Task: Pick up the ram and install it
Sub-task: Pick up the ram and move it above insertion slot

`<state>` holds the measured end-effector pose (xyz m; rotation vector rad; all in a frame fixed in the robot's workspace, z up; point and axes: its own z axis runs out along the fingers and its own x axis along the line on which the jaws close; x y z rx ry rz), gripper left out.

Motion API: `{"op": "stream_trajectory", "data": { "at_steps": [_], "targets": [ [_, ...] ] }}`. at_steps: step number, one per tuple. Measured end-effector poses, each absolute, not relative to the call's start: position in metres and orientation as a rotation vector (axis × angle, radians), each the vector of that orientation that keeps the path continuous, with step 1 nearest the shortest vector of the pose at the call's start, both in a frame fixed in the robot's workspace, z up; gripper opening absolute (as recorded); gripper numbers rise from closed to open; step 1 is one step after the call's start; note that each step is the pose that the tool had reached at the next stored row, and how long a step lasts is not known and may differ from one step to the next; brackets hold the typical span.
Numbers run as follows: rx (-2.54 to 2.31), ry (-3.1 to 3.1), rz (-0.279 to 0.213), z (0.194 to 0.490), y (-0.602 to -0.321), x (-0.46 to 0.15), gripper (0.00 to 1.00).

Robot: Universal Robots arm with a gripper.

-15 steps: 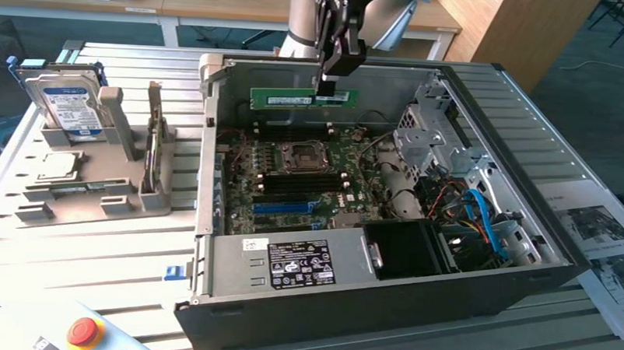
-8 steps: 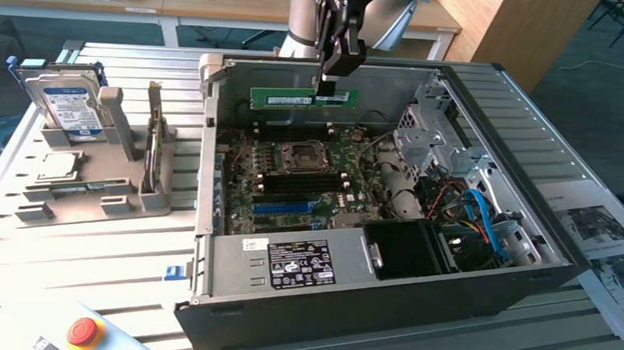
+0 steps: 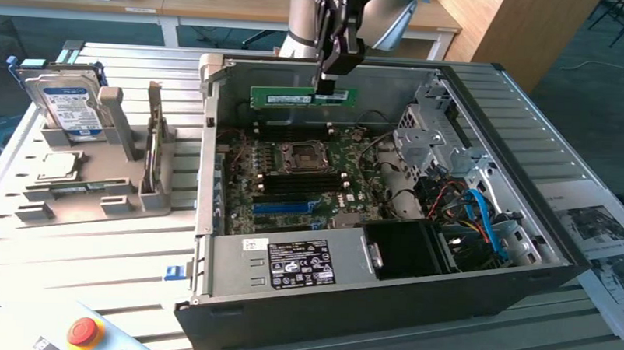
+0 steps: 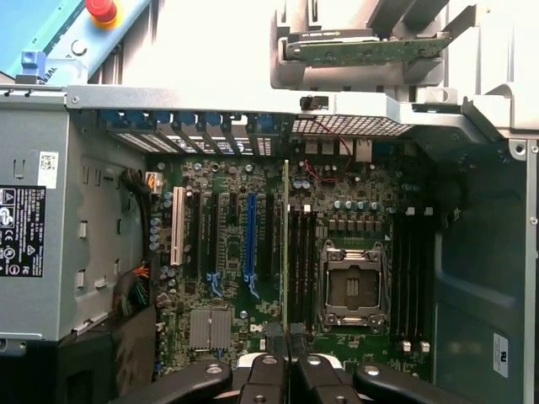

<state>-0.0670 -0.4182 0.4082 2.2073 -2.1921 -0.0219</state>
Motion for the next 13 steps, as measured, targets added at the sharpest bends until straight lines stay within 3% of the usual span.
{"op": "stream_trajectory", "data": {
  "at_steps": [13],
  "targets": [
    [2.209,-2.194,-0.021,0.405,-0.404,-0.067,0.12]
  ]
}}
